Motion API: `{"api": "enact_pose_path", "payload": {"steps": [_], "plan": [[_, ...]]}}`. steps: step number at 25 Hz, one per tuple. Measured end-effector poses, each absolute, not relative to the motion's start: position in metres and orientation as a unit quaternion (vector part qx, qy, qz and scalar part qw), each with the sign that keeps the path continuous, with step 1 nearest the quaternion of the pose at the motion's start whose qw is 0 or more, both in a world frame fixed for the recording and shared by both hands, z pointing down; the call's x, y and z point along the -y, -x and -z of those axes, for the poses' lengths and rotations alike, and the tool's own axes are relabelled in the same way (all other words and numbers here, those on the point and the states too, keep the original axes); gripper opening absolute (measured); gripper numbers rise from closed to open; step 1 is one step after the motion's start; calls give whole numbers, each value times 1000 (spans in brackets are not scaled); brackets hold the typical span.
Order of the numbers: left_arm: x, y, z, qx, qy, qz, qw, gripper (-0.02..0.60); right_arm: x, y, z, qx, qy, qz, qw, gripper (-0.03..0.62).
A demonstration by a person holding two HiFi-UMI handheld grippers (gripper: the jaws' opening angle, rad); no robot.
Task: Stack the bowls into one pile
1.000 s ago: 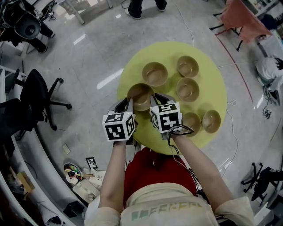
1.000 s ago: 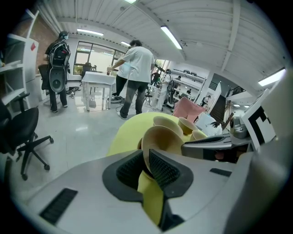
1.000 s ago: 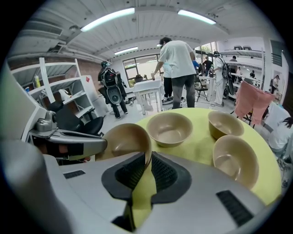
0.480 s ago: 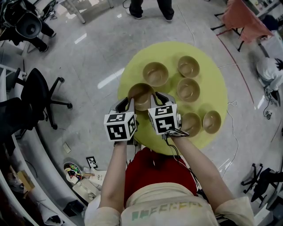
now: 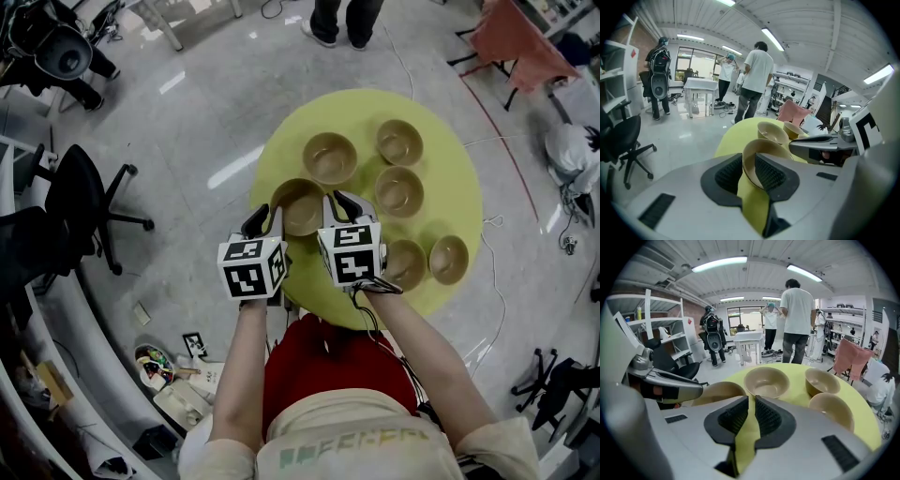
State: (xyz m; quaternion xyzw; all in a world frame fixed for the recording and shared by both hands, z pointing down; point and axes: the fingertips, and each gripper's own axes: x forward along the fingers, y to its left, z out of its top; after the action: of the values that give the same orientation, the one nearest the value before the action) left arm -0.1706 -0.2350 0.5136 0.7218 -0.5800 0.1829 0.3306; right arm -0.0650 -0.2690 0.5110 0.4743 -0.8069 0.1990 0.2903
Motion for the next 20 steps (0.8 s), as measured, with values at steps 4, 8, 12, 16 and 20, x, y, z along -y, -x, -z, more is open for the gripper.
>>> {"api": "enact_pose_path", "payload": {"steps": [4,8,12,16,20], "plan": [[239,173,-507,590,-721,-175,320,78,271,62,-506,810,-477,-194,281,67],[241,177,-496,598,-723,-163,304,78,271,62,-495,815,-479,-189,264,67],[239,177,-483,602,-729,-149,290,77,266,60,-484,822,-479,-188,245,66],[238,177,-470,605,-734,-139,275,60,263,59,-471,830,-477,-185,221,66],[234,179,-458,608,-740,-134,255,40,258,58,-458,833,-482,-182,202,63]]}}
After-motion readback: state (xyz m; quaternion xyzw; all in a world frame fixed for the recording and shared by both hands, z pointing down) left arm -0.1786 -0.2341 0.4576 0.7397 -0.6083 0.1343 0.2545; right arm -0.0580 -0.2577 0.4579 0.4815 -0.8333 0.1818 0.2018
